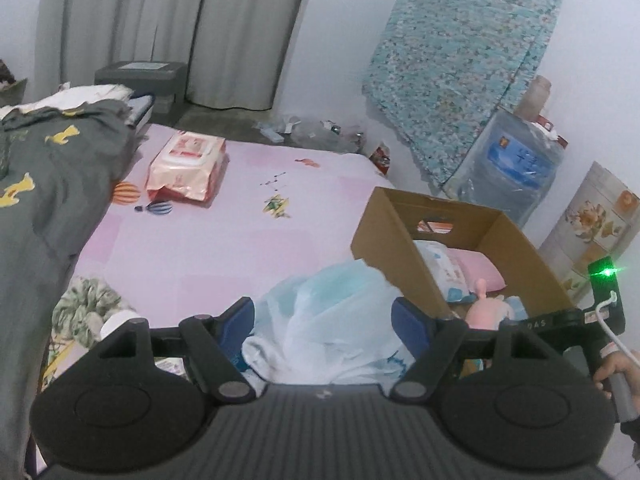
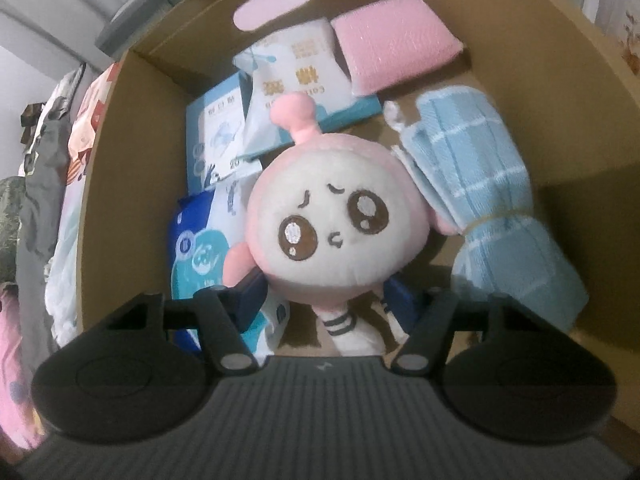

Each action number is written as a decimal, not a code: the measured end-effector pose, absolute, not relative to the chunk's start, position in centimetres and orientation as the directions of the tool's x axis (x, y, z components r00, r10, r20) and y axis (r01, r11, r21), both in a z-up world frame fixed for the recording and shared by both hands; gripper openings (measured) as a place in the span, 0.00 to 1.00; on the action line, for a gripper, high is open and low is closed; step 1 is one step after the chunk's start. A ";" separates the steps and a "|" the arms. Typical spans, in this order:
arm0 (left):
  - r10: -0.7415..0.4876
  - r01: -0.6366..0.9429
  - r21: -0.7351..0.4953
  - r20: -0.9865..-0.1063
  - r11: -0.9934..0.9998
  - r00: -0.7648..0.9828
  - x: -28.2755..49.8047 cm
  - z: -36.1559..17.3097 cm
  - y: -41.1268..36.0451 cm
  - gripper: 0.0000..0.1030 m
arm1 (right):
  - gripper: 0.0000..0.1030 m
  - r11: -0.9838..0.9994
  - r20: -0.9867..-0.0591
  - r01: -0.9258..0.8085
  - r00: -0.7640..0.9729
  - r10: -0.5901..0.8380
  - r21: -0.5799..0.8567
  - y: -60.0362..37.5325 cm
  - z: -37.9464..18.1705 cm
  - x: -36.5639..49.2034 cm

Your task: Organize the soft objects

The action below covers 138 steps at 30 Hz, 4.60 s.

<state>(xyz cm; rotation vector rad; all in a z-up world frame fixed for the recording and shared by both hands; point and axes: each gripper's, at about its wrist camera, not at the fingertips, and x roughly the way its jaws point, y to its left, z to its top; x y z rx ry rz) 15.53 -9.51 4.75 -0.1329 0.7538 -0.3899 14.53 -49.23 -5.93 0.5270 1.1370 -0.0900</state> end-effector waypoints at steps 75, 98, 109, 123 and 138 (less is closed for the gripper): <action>-0.213 0.180 -0.118 -0.656 0.977 0.724 10.4 3.1 -2.6 0.80 | 0.58 0.832 -0.873 0.471 0.487 0.032 0.294 -50.8 0.2 10.8; -0.026 0.084 0.055 -0.666 0.995 0.746 5.5 -0.6 0.2 0.82 | 0.69 0.737 -0.633 -0.116 0.435 0.641 0.666 -26.5 3.2 16.6; -0.047 0.110 0.053 -0.669 0.993 0.742 5.8 -2.4 -0.1 0.82 | 0.69 0.738 -0.675 -0.147 0.319 0.665 0.658 -20.6 0.6 18.6; -0.050 0.195 0.121 -0.714 0.973 0.698 7.6 -5.9 -0.6 0.80 | 0.67 0.751 -0.737 -0.127 0.143 0.660 0.648 -15.7 -3.0 19.6; -0.074 0.140 0.015 -0.790 0.990 0.608 9.3 -7.8 -0.3 0.42 | 0.42 0.793 -0.787 -0.072 0.101 0.609 0.605 -13.7 -7.8 19.5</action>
